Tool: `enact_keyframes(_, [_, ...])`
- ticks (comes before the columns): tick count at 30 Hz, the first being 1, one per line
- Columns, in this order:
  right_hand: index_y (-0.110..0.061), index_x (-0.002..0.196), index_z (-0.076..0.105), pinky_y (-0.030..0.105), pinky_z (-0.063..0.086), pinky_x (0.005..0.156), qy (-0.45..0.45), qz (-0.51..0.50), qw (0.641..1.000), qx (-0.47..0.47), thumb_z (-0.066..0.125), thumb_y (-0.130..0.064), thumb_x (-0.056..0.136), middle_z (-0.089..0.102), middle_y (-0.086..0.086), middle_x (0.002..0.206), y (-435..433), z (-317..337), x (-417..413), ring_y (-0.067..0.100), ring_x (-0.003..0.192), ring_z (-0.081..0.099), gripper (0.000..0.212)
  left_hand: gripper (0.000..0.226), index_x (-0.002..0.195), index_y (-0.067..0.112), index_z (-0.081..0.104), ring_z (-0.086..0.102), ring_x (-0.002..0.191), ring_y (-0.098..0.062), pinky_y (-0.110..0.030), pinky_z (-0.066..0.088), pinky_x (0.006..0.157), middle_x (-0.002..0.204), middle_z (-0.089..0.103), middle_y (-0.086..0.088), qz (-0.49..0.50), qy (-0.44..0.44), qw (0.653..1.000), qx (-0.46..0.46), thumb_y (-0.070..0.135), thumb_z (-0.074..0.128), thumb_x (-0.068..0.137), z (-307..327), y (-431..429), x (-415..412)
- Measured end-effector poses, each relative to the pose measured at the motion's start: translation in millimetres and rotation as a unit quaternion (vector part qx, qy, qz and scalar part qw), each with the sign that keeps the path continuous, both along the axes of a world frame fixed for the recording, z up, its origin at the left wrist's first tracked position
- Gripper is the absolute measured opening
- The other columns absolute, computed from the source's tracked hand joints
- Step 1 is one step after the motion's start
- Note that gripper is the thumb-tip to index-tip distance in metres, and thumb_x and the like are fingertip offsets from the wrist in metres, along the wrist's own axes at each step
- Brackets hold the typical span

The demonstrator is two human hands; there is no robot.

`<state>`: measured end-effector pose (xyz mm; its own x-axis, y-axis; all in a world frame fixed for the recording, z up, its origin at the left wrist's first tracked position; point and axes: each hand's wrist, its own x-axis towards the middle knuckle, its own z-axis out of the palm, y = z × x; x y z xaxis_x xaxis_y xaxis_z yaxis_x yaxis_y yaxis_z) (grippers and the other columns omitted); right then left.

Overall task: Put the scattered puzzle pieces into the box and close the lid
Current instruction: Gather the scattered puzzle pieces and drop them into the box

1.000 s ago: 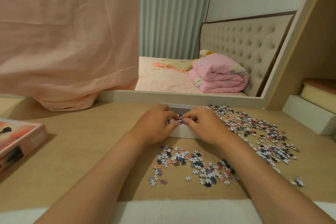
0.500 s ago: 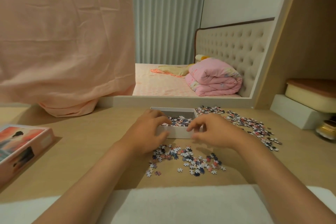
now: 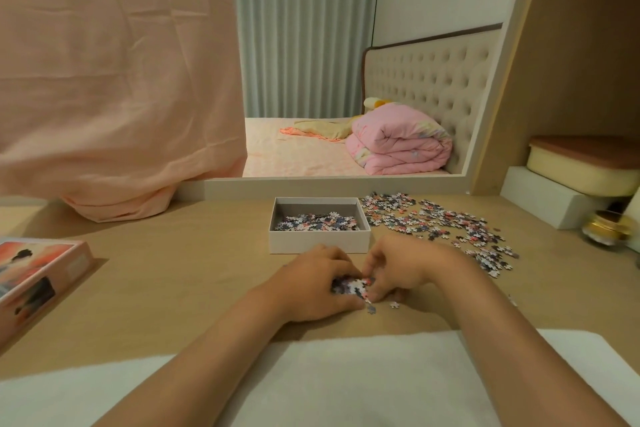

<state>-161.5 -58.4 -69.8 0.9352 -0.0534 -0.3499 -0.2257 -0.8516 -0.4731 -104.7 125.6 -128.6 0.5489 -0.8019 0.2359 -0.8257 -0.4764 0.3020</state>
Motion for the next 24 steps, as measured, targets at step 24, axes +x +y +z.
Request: enact_keyframes(24, [-0.023,0.077,0.079,0.024,0.052,0.062,-0.063,0.058,0.996,0.021,0.086,-0.024,0.075,0.071,-0.008,0.064,1.7,-11.4,8.0,0.007,0.06,0.06,0.008,0.06,0.125,0.04,0.056,0.041,0.12,-0.013,-0.038,0.039,0.098,0.129,0.051,0.012,0.063,-0.031,0.996,0.051,0.076,0.054,0.077,2.6,-2.3,-11.1])
